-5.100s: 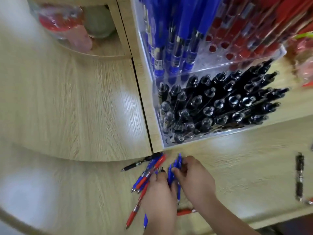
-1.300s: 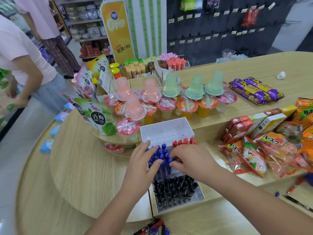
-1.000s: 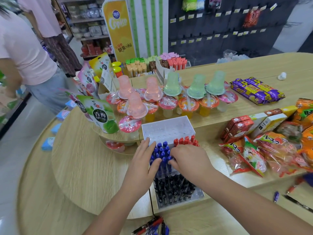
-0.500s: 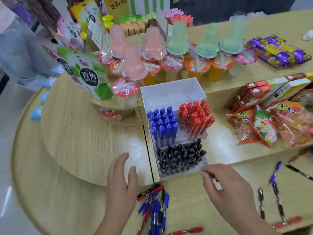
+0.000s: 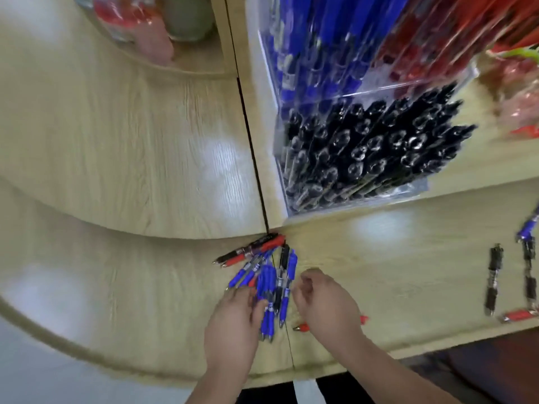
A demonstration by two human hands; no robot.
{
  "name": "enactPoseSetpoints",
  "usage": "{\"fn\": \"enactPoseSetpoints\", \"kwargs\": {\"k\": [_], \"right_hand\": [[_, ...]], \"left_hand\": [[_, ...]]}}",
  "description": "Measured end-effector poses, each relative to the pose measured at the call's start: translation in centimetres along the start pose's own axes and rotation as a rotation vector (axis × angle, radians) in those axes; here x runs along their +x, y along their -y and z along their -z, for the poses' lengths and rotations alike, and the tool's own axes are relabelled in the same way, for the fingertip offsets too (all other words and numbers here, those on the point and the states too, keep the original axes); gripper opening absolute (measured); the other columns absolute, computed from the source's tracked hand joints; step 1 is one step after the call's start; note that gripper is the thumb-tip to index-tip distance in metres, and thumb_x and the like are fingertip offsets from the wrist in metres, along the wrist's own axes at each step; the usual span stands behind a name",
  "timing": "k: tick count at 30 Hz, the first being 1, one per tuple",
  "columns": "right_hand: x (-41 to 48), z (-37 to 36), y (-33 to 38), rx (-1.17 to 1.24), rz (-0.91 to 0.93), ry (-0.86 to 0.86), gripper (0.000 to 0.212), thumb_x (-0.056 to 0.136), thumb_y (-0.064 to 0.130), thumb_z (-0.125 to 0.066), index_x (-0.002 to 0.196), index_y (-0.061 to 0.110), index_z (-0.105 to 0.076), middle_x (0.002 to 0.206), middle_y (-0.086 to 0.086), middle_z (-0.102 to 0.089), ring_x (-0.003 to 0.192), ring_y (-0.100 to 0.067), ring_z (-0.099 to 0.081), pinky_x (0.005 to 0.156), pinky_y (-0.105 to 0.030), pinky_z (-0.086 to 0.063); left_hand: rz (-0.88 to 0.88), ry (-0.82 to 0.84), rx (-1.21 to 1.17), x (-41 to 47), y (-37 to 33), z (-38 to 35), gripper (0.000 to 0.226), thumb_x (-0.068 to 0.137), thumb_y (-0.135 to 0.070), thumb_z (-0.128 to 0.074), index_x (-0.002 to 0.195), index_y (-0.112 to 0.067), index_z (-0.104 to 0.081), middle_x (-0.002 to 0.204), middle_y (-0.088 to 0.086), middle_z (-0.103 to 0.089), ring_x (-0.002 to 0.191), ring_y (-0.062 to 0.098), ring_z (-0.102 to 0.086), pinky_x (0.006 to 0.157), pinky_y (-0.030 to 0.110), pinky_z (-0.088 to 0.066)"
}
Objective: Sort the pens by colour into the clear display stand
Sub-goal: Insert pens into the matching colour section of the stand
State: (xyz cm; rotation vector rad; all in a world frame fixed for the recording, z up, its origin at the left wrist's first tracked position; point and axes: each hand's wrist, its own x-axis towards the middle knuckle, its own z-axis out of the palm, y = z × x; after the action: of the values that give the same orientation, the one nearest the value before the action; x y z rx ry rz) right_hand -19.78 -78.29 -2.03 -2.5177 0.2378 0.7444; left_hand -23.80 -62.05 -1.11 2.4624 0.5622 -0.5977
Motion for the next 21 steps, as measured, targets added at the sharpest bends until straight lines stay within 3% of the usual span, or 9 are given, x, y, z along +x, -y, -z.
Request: {"fn": "enactPoseSetpoints", "kwargs": {"k": [6,11,15,18,21], "right_hand": [[2.5,-1.4,1.7,-0.041,-0.066,-0.049,0.028,0.088,0.054,-0.054,0.099,0.028,-0.052,0.086,0.009,-0.066,0.085,-0.020,-0.067,0.066,-0.032,-0.051],[3.3,-1.8,2.8,0.093,-0.121,-0.061,0.023,0.081,0.044,-0.064,0.097,0.029,-0.057,0.091,0.011,-0.065,0.087,-0.017,-0.065,0.068,-0.033,-0.053],[3.3,-1.2,3.5,0.255,-0.170,-0.035,0.012,0.080,0.032,-0.064,0.092,0.033,-0.060,0.077,0.015,-0.065,0.081,-0.011,-0.066,0.067,-0.031,-0.053],[3.0,0.2,3.2,0.286,-0.165,-0.046,0.016,0.078,0.030,-0.063,0.094,0.034,-0.060,0.078,0.013,-0.069,0.078,-0.014,-0.066,0.067,-0.032,-0.053],[1.6,3.7,2.7,0.299,-0.119,-0.058,0.018,0.079,0.028,-0.065,0.090,0.039,-0.057,0.074,0.015,-0.068,0.070,-0.004,-0.064,0.065,-0.030,-0.053]], "left_hand": [[0.120,-0.077,0.049,1.8,-1.9,-2.2,0.028,0.089,-0.053,-0.054,0.103,-0.030,-0.060,0.098,-0.009,-0.060,0.087,0.014,-0.063,0.061,0.029,-0.045],[0.129,-0.103,0.072,3.4,-3.7,-2.4,0.024,0.094,-0.042,-0.048,0.111,-0.030,-0.060,0.110,-0.009,-0.058,0.090,0.013,-0.062,0.059,0.027,-0.036],[0.165,-0.060,0.008,3.9,-4.4,-1.7,0.016,0.093,-0.036,-0.050,0.100,-0.029,-0.062,0.106,-0.008,-0.060,0.081,0.014,-0.057,0.056,0.028,-0.031],[0.141,-0.044,-0.039,3.5,-4.7,-0.5,0.013,0.091,-0.037,-0.053,0.092,-0.028,-0.061,0.095,-0.007,-0.062,0.075,0.011,-0.054,0.056,0.029,-0.035],[0.056,-0.105,-0.112,2.5,-5.5,2.0,0.011,0.087,-0.041,-0.058,0.092,-0.032,-0.062,0.089,-0.012,-0.062,0.077,0.006,-0.059,0.062,0.029,-0.049]]}}
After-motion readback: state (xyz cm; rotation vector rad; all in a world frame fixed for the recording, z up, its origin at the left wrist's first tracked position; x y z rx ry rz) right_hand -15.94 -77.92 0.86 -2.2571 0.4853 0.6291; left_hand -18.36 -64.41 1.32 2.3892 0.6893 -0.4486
